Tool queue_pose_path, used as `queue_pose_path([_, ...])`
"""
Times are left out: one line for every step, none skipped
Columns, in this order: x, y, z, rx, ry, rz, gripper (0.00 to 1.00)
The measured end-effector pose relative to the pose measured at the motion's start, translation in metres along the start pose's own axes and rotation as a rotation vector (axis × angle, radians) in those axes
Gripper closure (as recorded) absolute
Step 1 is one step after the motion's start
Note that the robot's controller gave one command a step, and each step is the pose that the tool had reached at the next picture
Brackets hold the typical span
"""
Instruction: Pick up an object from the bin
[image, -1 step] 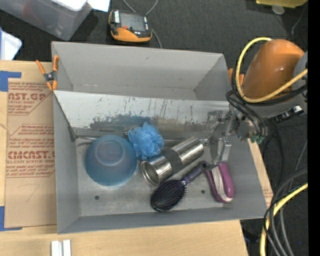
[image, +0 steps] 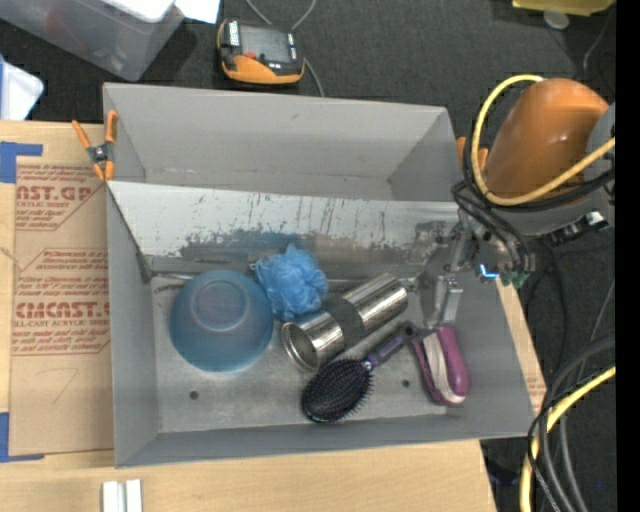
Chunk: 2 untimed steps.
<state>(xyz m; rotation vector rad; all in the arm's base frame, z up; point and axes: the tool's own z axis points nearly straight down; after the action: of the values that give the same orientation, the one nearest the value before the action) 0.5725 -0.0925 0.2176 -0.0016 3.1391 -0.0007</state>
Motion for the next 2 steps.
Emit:
queue_pose_path([0.017,0.010,0.080,-0.001,0.005,-0.025,0.00])
queue_pose_path([0.023,0.027,0.074,0.004,-0.013,-0.092,0.00])
